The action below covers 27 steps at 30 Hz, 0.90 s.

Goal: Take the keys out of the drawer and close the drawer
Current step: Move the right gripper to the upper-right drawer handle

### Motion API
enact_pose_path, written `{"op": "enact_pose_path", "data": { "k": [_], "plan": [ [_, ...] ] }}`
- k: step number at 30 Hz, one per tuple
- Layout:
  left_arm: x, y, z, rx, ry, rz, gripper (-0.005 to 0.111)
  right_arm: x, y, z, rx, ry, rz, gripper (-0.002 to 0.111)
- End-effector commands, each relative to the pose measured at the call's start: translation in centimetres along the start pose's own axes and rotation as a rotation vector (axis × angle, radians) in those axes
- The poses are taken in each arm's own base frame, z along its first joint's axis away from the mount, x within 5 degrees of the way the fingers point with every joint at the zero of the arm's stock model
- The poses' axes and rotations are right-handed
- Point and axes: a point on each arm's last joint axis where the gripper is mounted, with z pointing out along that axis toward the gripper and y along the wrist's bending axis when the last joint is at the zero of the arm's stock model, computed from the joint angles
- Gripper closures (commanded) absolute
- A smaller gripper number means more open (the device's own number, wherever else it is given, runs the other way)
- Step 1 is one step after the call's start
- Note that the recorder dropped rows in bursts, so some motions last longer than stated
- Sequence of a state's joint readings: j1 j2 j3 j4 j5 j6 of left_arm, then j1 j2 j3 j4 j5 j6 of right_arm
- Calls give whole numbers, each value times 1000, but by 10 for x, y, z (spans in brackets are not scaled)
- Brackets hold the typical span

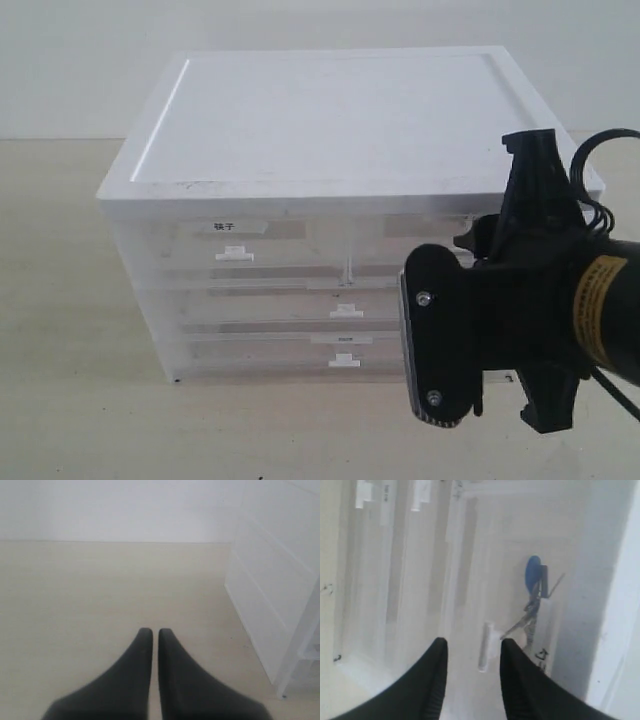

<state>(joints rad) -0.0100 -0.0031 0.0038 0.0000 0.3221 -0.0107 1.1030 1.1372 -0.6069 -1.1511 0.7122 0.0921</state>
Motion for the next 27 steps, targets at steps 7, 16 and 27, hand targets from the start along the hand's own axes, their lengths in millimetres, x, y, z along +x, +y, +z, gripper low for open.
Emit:
{"op": "enact_pose_path", "data": {
  "k": [7,16,27],
  "plan": [
    [-2,0,0,0,-12,3,102,4,9,5,-6,-41,62,77],
    [-2,0,0,0,-12,3,102,7,4,6,87,-29,79,77],
    [-2,0,0,0,-12,3,102,15,3,11,86,-10,126,77]
  ]
}}
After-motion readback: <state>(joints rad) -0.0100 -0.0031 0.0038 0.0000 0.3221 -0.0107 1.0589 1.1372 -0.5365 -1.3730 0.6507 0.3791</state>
